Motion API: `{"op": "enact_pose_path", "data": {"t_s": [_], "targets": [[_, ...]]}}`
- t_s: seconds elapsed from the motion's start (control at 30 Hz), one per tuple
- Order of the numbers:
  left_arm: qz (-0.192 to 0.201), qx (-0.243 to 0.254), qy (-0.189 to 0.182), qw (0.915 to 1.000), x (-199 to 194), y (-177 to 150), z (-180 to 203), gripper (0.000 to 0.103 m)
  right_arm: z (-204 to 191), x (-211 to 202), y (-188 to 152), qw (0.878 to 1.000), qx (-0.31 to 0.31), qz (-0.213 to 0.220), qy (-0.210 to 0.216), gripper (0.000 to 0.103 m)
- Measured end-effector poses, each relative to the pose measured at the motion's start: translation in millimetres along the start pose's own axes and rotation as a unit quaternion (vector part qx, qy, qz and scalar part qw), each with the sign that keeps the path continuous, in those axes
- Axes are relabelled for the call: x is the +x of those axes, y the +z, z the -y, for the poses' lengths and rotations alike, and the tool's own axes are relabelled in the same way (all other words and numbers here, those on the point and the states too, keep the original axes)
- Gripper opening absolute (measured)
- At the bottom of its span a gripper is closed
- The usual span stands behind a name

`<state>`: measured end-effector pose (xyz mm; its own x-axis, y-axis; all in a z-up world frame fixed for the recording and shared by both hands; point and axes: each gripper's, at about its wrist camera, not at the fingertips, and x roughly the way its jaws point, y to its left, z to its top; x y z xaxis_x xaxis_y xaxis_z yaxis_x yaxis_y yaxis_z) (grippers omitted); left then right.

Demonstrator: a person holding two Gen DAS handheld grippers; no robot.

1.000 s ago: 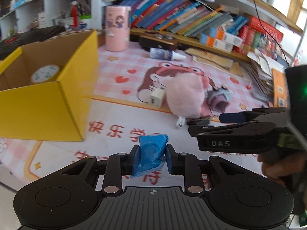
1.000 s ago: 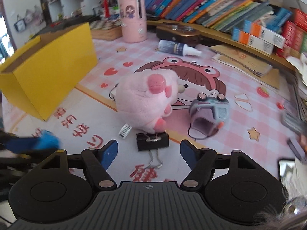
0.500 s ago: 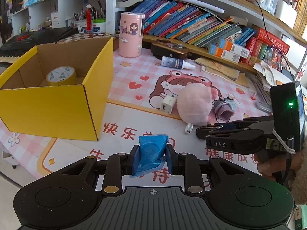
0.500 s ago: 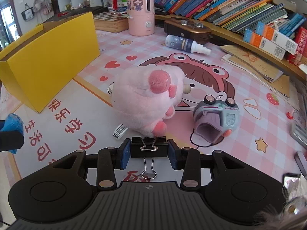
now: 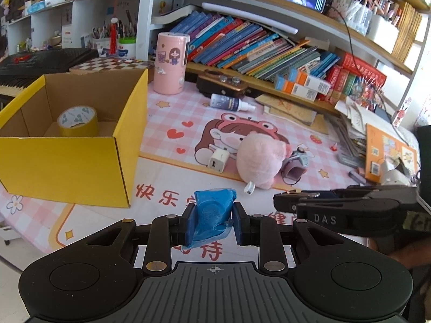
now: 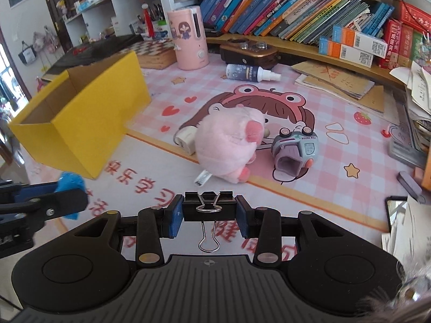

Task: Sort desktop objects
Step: 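Close the right tool on the black binder clip and lift it, then carry the blue packet and binder clip over the yellow cardboard box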

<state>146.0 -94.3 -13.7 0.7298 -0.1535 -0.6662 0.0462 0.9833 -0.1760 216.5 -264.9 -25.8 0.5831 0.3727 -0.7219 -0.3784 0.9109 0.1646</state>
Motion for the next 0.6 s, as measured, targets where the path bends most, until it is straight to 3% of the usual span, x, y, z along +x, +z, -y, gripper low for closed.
{"op": "enact_pose_path", "data": {"t_s": [0.6], "targets": [[0.021,-0.011,-0.022,0.9995,-49,-18,-54,0.026,-82,-32,-26,1.000,0.002,0.009,-0.012,0.038]]}}
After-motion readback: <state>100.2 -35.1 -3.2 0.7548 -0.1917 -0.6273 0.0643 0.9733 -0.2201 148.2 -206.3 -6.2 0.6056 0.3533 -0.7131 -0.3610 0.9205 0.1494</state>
